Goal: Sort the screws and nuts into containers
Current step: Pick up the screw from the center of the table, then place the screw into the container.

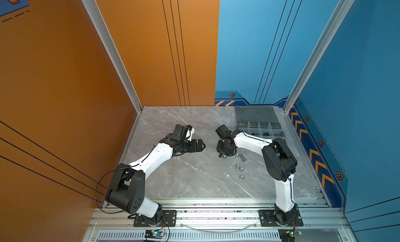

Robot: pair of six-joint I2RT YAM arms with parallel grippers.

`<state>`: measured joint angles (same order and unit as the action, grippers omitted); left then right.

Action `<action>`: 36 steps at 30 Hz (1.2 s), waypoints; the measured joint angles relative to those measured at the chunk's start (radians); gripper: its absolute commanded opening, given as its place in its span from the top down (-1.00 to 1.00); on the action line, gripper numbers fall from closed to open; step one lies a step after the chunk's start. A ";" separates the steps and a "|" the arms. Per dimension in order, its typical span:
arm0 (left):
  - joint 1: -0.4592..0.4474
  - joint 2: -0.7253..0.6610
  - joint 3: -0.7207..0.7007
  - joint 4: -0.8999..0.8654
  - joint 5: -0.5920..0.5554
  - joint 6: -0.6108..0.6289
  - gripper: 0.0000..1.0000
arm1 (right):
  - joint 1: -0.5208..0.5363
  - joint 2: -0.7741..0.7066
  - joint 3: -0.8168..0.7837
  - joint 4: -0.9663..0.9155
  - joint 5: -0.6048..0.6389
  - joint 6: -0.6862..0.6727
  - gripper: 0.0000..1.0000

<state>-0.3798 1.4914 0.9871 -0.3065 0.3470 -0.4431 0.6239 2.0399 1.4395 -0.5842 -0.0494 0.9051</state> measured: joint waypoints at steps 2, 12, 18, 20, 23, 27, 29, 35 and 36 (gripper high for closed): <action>0.000 0.000 0.000 0.000 -0.002 0.000 -0.96 | 0.000 0.001 0.002 0.000 0.000 -0.005 0.60; -0.001 0.000 0.000 0.000 -0.007 -0.003 -0.96 | -0.006 -0.011 -0.015 0.048 -0.026 -0.058 1.00; -0.001 0.000 0.000 0.003 -0.007 -0.008 -0.96 | -0.059 -0.139 -0.052 0.079 -0.051 -0.131 1.00; -0.004 0.000 0.000 0.004 -0.007 -0.011 -0.96 | -0.100 -0.209 -0.052 0.079 -0.050 -0.155 1.00; -0.011 0.002 0.000 0.004 -0.006 -0.015 -0.96 | -0.185 -0.298 -0.062 0.078 -0.039 -0.179 1.00; -0.028 0.016 0.005 0.005 -0.006 -0.019 -0.96 | -0.318 -0.360 -0.093 0.055 0.005 -0.216 1.00; -0.038 0.026 0.009 0.005 -0.006 -0.019 -0.96 | -0.368 -0.362 -0.107 0.042 0.027 -0.238 1.00; -0.069 0.042 0.032 0.006 -0.007 -0.023 -0.96 | -0.402 -0.332 -0.117 0.008 0.070 -0.291 1.00; -0.073 0.042 0.038 0.008 -0.007 -0.023 -0.96 | -0.401 -0.322 -0.114 0.003 0.076 -0.298 1.00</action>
<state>-0.4530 1.5337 1.0248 -0.2981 0.3397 -0.4664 0.2226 1.7184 1.3254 -0.5808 0.0261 0.6075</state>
